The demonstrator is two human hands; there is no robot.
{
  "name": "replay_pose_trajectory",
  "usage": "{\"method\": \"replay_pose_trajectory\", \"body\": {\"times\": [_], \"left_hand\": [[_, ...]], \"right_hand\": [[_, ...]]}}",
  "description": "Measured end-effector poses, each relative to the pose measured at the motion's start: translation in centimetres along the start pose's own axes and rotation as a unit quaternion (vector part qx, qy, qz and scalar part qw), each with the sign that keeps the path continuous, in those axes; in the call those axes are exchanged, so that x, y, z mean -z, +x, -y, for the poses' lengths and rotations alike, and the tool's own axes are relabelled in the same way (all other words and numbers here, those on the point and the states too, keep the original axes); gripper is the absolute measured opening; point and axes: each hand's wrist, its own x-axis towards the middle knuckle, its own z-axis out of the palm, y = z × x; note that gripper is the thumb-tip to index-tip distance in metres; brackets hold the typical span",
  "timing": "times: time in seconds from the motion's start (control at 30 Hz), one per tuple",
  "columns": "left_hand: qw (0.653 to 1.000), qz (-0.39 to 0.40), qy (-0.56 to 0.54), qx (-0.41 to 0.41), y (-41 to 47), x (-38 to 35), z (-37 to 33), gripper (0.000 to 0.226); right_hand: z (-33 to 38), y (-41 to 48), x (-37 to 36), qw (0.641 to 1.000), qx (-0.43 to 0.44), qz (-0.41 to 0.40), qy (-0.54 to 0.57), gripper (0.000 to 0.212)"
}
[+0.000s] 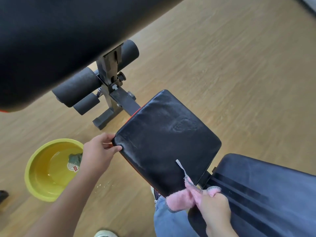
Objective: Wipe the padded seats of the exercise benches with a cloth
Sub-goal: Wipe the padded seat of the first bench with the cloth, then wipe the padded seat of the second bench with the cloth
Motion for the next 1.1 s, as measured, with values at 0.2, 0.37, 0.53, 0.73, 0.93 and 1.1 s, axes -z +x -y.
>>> {"method": "replay_pose_trajectory", "body": {"times": [0.2, 0.37, 0.53, 0.73, 0.93, 1.1], "left_hand": [[1.000, -0.009, -0.005, 0.004, -0.5, -0.1, -0.5, 0.030], [1.000, -0.016, -0.021, 0.007, -0.7, 0.0, -0.4, 0.034], [0.998, 0.010, -0.049, -0.035, -2.1, 0.2, 0.7, 0.054], [0.994, -0.013, -0.104, -0.010, -6.5, 2.9, 5.5, 0.052], [0.984, -0.089, -0.141, 0.059, -13.6, 8.2, 13.6, 0.046], [0.983, -0.138, -0.096, 0.074, -19.5, 13.2, 20.1, 0.046]], "right_hand": [[8.8, 3.7, 0.0, 0.983, 0.168, -0.049, -0.051, 0.019], [7.2, 0.7, 0.6, 0.959, 0.253, -0.026, -0.125, 0.020], [6.7, -0.2, -1.3, 0.931, 0.352, 0.029, -0.093, 0.041], [6.9, -2.3, -5.7, 0.909, 0.397, 0.084, -0.091, 0.046], [5.6, -10.4, -8.4, 0.790, 0.539, 0.140, -0.255, 0.046], [3.1, -20.9, -12.9, 0.664, 0.602, 0.295, -0.332, 0.046]]}}
